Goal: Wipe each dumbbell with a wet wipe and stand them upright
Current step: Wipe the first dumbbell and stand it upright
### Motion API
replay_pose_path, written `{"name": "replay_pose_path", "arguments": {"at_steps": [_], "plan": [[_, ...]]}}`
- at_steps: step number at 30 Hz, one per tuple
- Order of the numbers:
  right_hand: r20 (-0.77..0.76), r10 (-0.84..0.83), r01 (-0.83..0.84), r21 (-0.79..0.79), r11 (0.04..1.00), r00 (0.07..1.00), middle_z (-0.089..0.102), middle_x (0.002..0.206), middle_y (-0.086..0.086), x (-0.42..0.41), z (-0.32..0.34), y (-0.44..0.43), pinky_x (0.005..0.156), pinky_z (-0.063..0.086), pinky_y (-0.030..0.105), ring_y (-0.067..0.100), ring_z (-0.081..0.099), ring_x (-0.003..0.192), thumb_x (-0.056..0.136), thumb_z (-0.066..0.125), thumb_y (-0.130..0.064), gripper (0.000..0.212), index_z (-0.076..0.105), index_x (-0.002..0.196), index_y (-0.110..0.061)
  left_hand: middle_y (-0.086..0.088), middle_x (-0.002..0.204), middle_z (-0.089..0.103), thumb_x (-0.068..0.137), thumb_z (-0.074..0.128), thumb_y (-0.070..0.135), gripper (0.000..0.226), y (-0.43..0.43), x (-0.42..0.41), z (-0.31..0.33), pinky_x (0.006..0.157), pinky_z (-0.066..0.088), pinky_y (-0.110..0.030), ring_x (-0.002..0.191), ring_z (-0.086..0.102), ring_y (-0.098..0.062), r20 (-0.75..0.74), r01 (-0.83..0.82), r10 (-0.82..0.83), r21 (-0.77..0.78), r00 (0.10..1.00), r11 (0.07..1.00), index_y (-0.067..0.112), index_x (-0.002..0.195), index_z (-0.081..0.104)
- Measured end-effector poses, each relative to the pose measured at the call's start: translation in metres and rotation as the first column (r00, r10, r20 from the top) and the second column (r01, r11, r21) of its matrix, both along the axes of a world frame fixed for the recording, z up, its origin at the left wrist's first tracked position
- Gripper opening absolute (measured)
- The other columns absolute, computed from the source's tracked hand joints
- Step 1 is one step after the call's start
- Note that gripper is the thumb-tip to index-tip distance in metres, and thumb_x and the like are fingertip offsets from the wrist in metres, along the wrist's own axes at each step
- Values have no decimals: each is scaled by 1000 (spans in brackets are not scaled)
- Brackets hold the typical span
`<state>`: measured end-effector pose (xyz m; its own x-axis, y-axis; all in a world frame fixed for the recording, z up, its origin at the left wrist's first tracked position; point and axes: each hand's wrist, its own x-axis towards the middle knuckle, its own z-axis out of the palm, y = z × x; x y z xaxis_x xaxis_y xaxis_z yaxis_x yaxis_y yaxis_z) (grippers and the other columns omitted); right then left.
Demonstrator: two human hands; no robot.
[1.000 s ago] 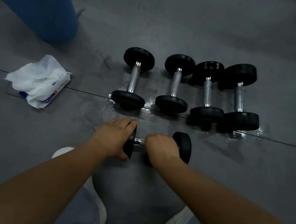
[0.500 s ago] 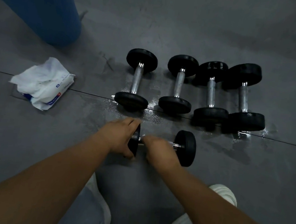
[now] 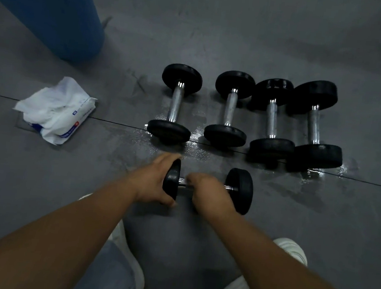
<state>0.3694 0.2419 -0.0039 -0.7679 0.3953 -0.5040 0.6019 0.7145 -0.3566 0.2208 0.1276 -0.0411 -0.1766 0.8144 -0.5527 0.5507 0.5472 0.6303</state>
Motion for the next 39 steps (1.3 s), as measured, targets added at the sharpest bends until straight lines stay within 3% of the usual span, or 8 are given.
{"name": "replay_pose_path", "arguments": {"at_steps": [8,14,19,25,29,33,37,39], "plan": [[110,327,-340,145,929,939,52,111,5,-9,-17,16,86,43,36,27,48,108,74,60,-42,45,54,113,-21,4,146,31,43,91,52,127,-1,-3,-3,108,41,-39,128,44,-19,49,-70,70,5,996,998,34,147,21],[211,319,-368,258,893,924,61,114,5,-21,-23,10,79,42,36,29,47,113,93,43,-18,25,55,115,-17,0,148,37,55,93,40,138,-9,5,-7,110,35,-29,134,41,-18,188,-182,189,-55,964,982,37,154,-3],[252,298,-348,182,920,921,59,116,5,-26,-28,17,82,43,36,28,46,115,90,52,-26,26,57,114,-18,9,144,46,39,86,70,143,-4,14,-5,112,36,-28,126,49,-6,390,-440,467,-161,794,883,42,153,6],[214,347,-385,170,907,913,52,117,3,-9,-25,31,85,42,35,25,44,112,75,69,-43,52,52,119,-21,2,141,46,56,91,37,129,-1,21,-4,100,42,-21,121,52,-13,403,-469,502,-185,765,863,41,152,6],[119,343,-361,214,908,932,52,113,1,1,-22,35,79,40,32,23,44,106,74,68,-42,49,53,116,-22,8,124,58,56,84,50,94,7,22,5,89,55,-34,108,61,-16,491,-618,683,-320,540,718,47,136,35],[-34,169,-162,141,977,985,54,115,0,0,-12,41,82,42,33,22,44,106,78,62,-35,42,55,118,-25,-1,112,62,65,76,43,54,22,21,8,73,54,-52,94,62,-27,476,-671,806,-473,351,571,46,112,49],[-178,-291,325,206,923,940,62,102,6,3,13,76,70,43,31,28,58,95,84,57,-37,23,62,99,-20,-5,107,59,73,72,31,47,23,24,6,62,51,-44,84,58,-27,463,-671,800,-457,381,584,47,110,47],[-66,-523,524,214,824,850,65,103,12,17,19,105,70,41,31,32,60,96,86,54,-45,31,61,95,-17,-5,111,60,74,75,40,51,21,25,5,64,54,-46,89,62,-30,449,-663,799,-460,400,590,47,114,44]]}}
